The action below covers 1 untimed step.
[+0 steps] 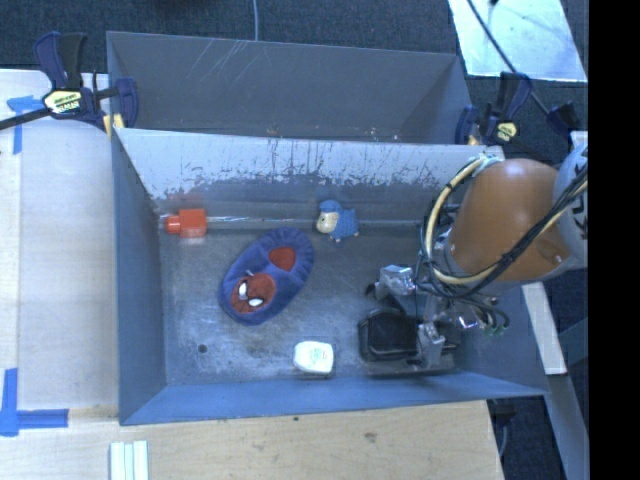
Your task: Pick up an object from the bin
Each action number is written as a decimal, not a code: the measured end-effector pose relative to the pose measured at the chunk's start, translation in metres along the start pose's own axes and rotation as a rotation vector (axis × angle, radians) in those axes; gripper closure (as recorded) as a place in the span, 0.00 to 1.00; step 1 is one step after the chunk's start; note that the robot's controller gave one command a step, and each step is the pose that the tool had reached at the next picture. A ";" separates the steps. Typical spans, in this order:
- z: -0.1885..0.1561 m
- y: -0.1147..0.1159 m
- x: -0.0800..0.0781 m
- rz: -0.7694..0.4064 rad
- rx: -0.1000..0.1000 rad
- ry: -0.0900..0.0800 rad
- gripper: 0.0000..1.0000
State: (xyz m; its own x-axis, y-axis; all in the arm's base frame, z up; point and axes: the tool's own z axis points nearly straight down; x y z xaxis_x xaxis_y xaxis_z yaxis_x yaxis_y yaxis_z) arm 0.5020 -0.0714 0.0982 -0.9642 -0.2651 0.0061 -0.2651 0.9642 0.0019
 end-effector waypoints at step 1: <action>0.000 0.001 0.000 0.002 -0.001 0.001 1.00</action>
Offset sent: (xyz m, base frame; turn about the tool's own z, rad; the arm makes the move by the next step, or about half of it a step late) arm 0.0000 0.0000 0.0000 0.0000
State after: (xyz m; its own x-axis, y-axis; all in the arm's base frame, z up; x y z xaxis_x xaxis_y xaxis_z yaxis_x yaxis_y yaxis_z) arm 0.5017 -0.0708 0.0983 -0.9646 -0.2636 0.0068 -0.2636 0.9646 0.0033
